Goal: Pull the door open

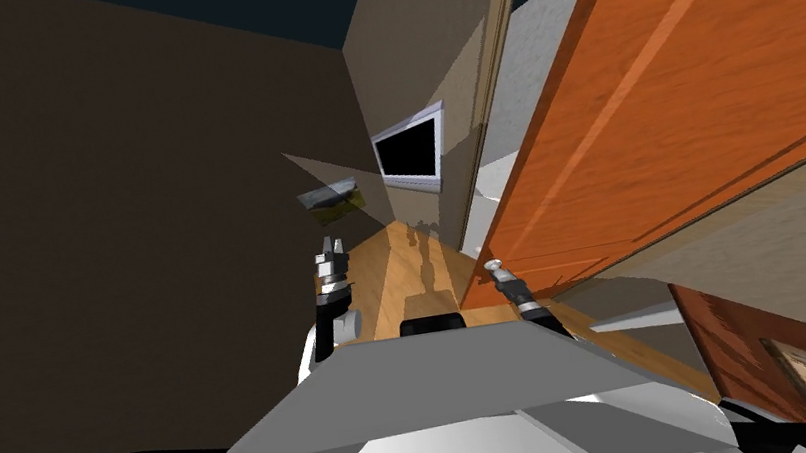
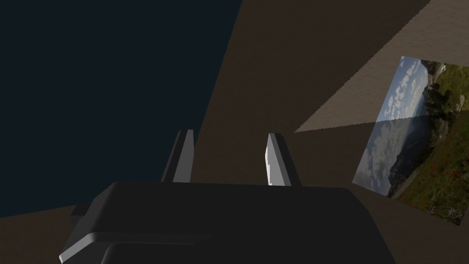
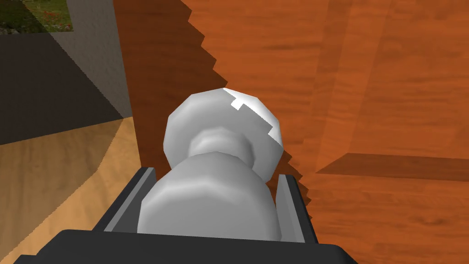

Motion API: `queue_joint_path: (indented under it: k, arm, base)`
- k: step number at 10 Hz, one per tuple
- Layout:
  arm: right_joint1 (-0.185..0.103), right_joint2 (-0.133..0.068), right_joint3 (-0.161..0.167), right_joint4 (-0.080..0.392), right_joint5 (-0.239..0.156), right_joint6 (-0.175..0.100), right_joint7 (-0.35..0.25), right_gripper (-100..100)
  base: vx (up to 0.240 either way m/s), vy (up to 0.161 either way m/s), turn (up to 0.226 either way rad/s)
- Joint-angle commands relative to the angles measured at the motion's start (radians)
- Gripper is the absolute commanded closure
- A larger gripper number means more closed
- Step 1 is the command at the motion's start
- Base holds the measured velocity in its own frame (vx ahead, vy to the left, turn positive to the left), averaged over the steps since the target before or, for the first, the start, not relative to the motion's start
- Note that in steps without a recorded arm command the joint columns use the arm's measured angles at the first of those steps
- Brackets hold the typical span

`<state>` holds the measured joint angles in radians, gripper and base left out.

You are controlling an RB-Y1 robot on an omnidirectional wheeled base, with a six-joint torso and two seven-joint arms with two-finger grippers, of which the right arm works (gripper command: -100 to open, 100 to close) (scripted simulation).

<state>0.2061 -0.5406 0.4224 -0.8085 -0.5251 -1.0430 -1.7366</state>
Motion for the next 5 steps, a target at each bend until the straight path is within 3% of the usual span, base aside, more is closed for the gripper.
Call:
queue_joint_path:
  k: [1, 5]
  arm:
    - [0.003, -0.007, 0.007, 0.011, 0.005, -0.019, -0.012, 100]
    - [0.011, -0.023, 0.023, 0.037, 0.015, -0.063, -0.040, 100]
  base:
    - [-0.131, -0.024, 0.158]
    - [-0.189, -0.041, 0.130]
